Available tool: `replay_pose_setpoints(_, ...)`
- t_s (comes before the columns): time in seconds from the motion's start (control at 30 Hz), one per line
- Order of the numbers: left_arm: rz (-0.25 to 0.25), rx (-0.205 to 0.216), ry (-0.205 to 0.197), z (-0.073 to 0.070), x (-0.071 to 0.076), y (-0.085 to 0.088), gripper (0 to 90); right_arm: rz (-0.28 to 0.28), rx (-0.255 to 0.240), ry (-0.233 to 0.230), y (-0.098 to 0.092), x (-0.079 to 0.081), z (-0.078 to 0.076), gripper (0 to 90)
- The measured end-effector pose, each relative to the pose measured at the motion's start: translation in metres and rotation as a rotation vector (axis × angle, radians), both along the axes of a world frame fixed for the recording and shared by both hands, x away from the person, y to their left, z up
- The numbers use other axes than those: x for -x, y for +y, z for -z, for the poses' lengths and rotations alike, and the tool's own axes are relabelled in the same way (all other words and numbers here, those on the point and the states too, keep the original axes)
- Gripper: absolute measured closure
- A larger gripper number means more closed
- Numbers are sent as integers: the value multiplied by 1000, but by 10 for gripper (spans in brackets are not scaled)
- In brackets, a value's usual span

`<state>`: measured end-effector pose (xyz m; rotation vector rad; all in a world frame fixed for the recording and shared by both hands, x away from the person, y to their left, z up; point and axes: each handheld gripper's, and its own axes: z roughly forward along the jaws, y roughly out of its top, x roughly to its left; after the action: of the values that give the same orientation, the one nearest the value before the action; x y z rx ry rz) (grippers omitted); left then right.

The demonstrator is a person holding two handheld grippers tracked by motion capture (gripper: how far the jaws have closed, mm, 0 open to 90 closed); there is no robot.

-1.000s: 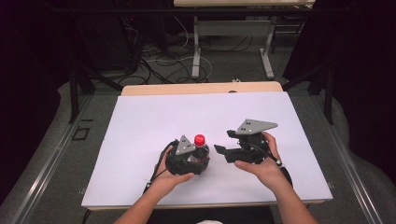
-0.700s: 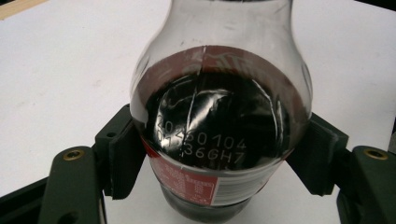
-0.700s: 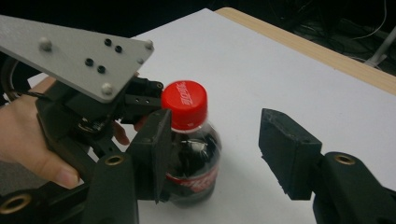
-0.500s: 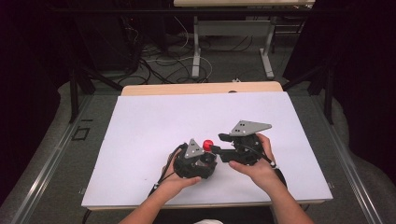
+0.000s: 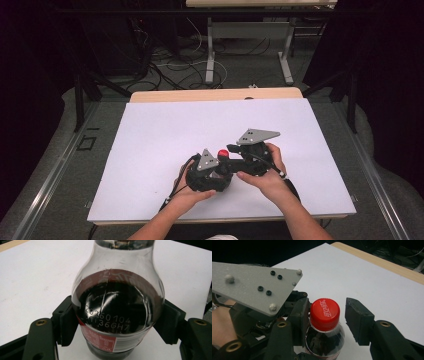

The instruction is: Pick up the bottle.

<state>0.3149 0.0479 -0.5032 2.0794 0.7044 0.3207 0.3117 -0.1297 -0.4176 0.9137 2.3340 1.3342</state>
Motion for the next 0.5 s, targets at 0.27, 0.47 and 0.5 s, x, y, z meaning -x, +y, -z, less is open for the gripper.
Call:
replay_pose_setpoints(0.27,-7,-4,3,-1,0,4,301,-14,12,9,8,-4,4,602)
replay_pose_setpoints(0.47,23,-18,-11,-1,1,4,301,-109,33,35,4,-11,2,611)
replay_pose_setpoints(0.5,23,-18,-11,-1,1,4,301,-128,34,31,3,-12,2,612)
